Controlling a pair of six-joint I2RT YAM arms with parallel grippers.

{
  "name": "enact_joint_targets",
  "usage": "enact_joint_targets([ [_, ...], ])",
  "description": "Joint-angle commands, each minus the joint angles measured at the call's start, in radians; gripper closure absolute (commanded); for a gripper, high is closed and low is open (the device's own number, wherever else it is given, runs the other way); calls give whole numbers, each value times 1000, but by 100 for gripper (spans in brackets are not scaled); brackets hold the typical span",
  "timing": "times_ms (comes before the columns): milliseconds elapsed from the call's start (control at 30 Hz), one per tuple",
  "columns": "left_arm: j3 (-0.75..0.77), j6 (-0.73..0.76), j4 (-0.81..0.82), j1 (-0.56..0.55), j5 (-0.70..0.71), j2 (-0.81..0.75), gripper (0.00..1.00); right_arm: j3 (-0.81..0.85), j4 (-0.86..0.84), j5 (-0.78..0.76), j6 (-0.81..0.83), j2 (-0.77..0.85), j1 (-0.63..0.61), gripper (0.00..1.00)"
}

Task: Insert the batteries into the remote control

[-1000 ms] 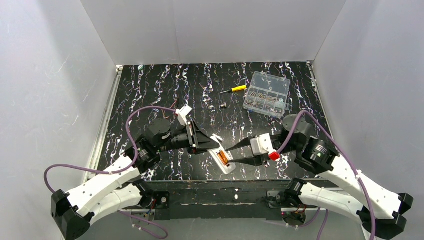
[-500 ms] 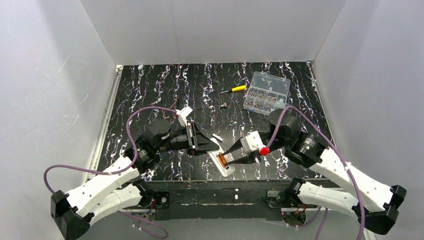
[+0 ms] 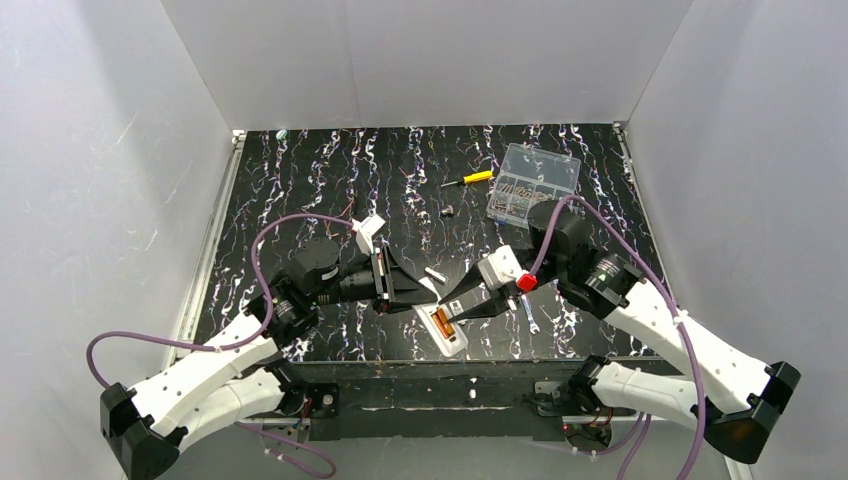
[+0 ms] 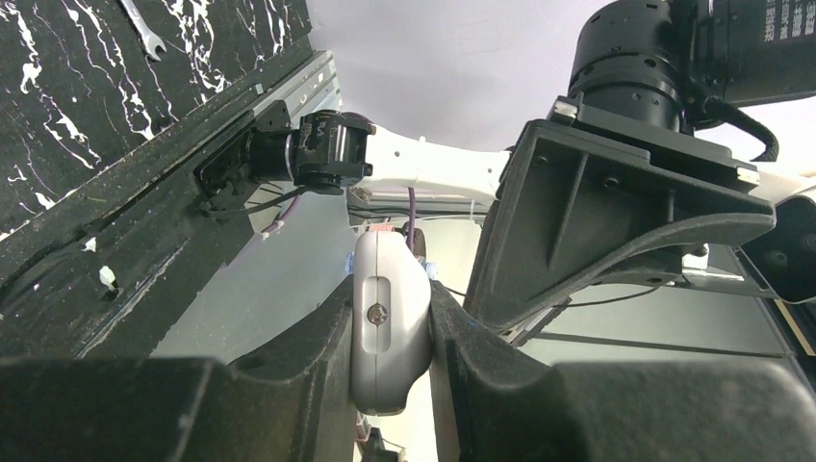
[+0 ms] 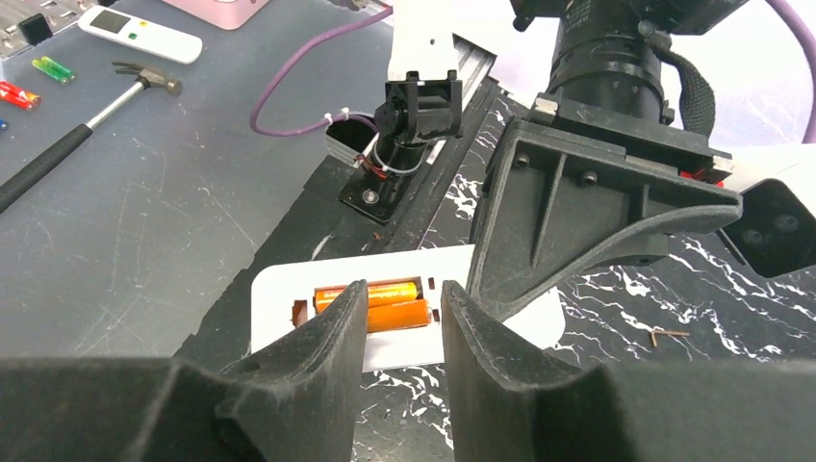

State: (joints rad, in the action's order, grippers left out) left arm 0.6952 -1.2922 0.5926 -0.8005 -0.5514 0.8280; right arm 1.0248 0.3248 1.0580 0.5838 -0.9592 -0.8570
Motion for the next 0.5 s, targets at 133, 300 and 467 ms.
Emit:
enact_joint_targets([
  [133, 50, 15, 50, 0, -53, -22, 100, 40, -18, 62, 6, -41, 15, 59],
  [300, 49, 16, 47, 0, -52, -23, 100, 34, -28, 66, 3, -50, 15, 59],
  [467, 49, 16, 50, 1, -50, -25, 100, 28, -22, 73, 11, -50, 15, 61],
])
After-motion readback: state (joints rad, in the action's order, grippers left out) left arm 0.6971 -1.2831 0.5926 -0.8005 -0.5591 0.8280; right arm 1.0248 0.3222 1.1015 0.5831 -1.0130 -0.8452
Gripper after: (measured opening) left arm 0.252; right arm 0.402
